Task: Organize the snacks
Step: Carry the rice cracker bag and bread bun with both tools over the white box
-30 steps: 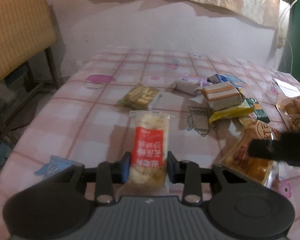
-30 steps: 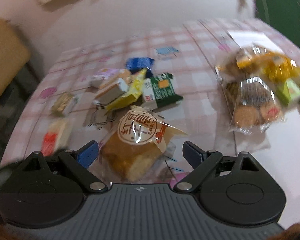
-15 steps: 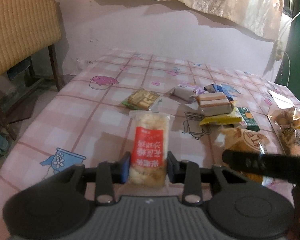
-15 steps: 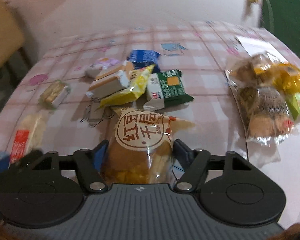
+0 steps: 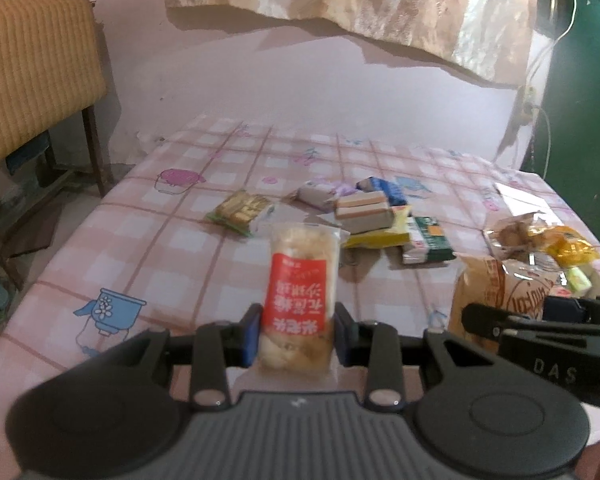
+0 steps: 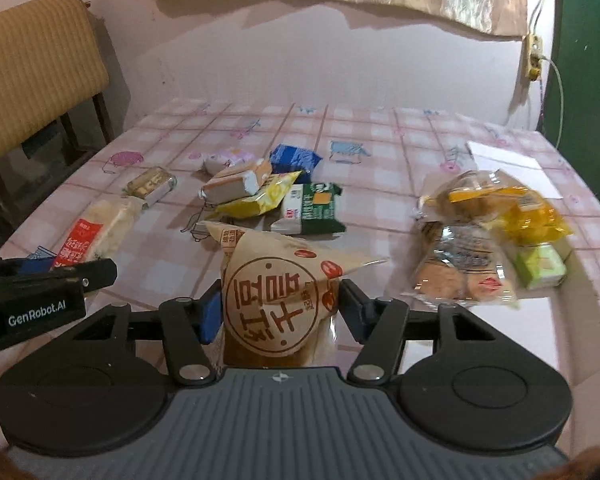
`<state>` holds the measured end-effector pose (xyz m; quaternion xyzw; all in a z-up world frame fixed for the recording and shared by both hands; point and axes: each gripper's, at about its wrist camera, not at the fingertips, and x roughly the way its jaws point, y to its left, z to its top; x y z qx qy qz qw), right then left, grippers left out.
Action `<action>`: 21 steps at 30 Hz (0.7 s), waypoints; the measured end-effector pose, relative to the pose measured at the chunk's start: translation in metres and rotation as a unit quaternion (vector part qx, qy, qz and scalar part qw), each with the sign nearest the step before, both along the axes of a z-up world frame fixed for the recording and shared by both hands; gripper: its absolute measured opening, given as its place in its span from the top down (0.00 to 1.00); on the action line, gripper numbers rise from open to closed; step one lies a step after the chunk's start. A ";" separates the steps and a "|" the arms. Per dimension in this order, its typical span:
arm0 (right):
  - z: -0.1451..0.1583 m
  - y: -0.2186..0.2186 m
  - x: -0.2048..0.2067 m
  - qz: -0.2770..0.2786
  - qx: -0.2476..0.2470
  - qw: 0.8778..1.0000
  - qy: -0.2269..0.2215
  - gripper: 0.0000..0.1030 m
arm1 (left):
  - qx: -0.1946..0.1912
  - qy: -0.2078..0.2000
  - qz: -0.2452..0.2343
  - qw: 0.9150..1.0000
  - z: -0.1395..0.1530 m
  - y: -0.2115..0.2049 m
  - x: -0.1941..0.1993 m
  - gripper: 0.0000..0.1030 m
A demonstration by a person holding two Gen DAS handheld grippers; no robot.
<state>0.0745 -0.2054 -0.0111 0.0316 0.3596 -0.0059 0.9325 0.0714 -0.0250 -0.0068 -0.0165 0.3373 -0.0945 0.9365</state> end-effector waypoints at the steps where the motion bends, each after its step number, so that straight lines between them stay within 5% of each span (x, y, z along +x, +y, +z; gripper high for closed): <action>1: 0.002 -0.002 -0.002 -0.001 0.004 1.000 -0.001 0.29 | -0.002 -0.001 0.000 1.000 0.002 -0.001 -0.003 0.67; 21: 0.060 -0.018 -0.073 -0.009 -0.012 0.999 -0.049 0.29 | 0.001 -0.044 -0.021 0.999 0.048 -0.023 -0.056 0.67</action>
